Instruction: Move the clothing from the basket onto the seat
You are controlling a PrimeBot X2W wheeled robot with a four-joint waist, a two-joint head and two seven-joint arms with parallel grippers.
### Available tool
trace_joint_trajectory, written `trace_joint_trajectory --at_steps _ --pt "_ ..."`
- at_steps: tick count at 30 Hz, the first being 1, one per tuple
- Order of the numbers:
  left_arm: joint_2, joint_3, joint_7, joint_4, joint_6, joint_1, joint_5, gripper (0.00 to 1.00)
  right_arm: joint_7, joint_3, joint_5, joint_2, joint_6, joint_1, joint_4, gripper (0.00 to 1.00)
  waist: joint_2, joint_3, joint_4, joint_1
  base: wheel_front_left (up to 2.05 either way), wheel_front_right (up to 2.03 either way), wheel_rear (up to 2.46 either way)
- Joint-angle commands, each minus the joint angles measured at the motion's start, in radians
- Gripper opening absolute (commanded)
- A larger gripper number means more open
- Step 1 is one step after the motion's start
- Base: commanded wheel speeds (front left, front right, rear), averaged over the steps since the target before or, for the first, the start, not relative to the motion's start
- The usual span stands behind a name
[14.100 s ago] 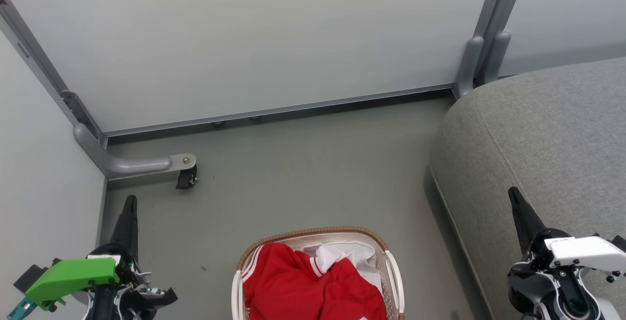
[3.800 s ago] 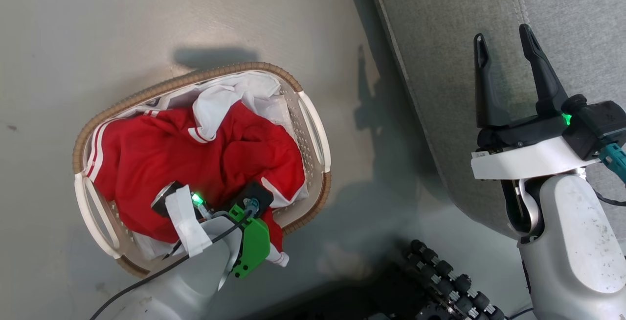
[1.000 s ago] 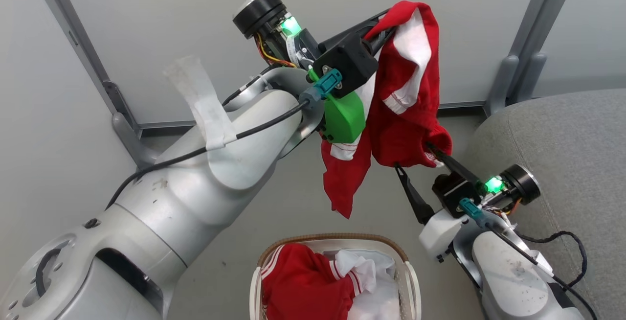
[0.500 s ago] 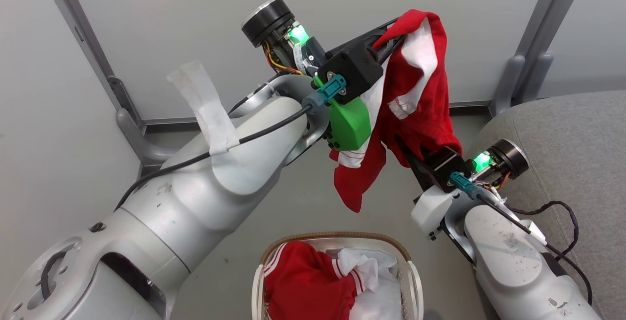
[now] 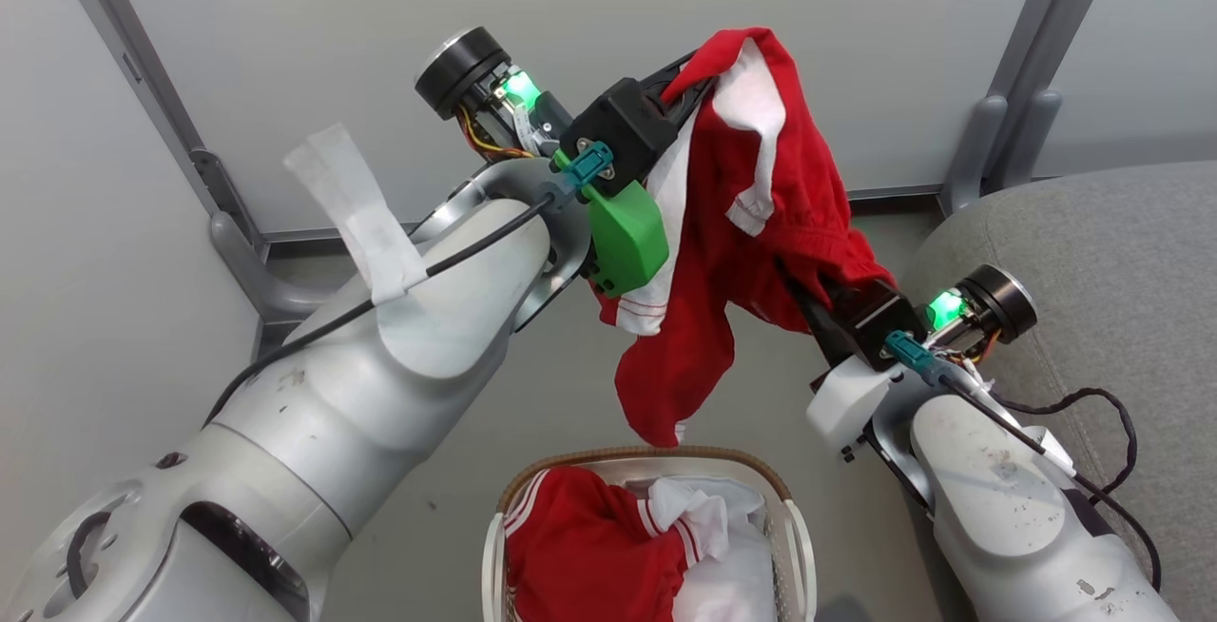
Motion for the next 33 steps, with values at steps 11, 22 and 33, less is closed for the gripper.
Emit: trace_joint_trajectory --at_steps 11,22,33 --pt "0.01 0.075 0.001 0.026 0.008 0.109 -0.092 0.61 -0.005 -0.01 0.013 -0.014 -0.001 0.009 -0.038 0.0 0.0 0.007 -0.014 0.0 0.0 0.0 0.0" --pt "0.049 0.222 0.001 -0.076 0.034 0.368 -0.11 1.0 -0.005 -0.059 0.002 -0.034 -0.001 0.012 -0.08 0.0 0.0 0.014 -0.03 0.0 0.0 0.0 0.0" --pt "0.035 0.34 0.001 -0.19 0.015 0.671 -0.02 1.0 -0.005 -0.093 -0.012 -0.061 -0.001 0.046 -0.096 0.0 0.0 0.015 -0.057 0.0 0.0 0.0 0.0"
